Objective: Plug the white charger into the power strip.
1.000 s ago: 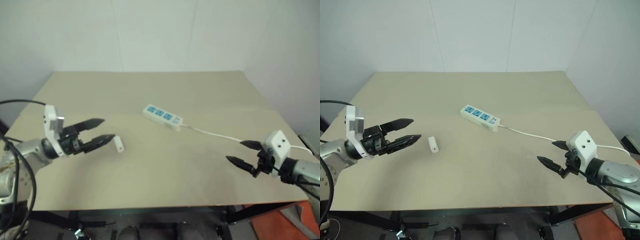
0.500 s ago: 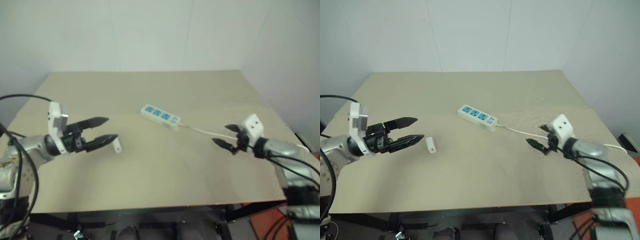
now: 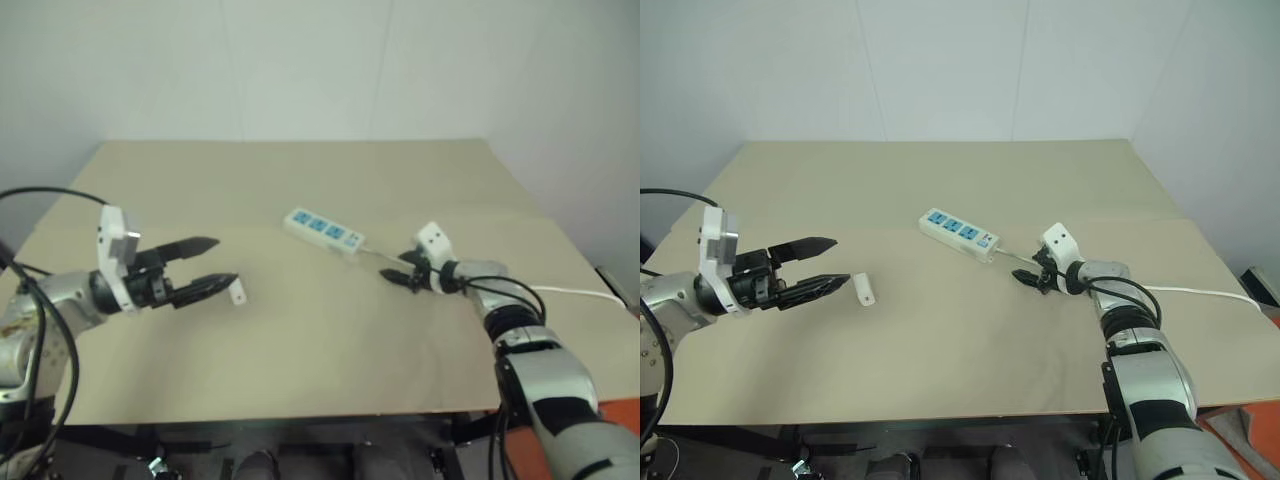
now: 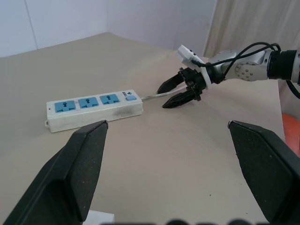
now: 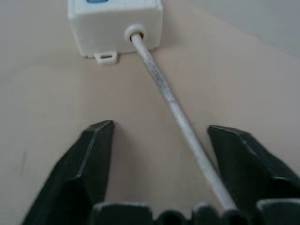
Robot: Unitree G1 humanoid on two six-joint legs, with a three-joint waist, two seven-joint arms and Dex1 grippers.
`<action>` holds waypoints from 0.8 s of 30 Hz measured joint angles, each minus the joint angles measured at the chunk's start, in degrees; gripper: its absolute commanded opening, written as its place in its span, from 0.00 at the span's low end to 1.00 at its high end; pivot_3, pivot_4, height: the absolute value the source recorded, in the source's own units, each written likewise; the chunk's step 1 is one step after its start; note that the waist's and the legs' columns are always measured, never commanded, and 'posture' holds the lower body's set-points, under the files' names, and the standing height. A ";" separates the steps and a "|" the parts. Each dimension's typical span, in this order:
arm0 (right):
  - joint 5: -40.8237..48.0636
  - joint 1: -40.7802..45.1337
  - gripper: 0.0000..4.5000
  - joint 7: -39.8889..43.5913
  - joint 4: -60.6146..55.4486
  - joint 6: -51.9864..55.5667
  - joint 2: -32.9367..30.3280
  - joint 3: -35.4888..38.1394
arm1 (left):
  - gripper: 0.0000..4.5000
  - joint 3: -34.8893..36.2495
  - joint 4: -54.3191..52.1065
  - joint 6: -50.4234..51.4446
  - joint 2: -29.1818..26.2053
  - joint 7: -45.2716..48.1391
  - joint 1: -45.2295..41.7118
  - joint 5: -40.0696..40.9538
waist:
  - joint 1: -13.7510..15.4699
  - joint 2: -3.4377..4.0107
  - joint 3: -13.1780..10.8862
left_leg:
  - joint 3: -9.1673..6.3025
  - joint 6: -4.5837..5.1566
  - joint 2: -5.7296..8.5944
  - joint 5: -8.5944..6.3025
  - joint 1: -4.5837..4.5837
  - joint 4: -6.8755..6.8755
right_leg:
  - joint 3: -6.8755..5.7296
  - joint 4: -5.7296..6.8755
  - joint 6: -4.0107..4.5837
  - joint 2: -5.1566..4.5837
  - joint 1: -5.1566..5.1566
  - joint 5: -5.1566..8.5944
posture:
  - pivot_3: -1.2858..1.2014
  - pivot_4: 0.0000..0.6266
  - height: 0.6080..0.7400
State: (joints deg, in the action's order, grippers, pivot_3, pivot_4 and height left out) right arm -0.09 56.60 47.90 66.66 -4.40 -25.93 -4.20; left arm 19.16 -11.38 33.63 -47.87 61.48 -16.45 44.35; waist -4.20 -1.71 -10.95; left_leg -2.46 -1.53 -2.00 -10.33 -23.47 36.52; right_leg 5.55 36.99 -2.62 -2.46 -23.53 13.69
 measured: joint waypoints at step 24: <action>1.66 -36.42 0.00 4.62 -57.32 7.65 -5.97 1.37 | 1.00 -2.23 1.20 -1.15 0.27 1.28 -1.87 -1.72 | 0.33 0.00 0.00 | -0.06 0.00 0.00 0.00 0.10 -0.25 | -0.02 0.10 -0.29 0.01 -0.07 0.27 | 0.52 0.24 1.00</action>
State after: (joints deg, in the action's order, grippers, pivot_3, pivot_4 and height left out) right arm 1.58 20.18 52.52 9.34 3.25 -31.90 -2.84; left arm 16.93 -10.18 32.49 -47.60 62.76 -18.32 42.63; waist -3.87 -1.71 -10.95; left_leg -2.51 -1.53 -2.00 -10.33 -23.38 36.27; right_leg 5.53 37.09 -2.91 -2.45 -23.59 13.96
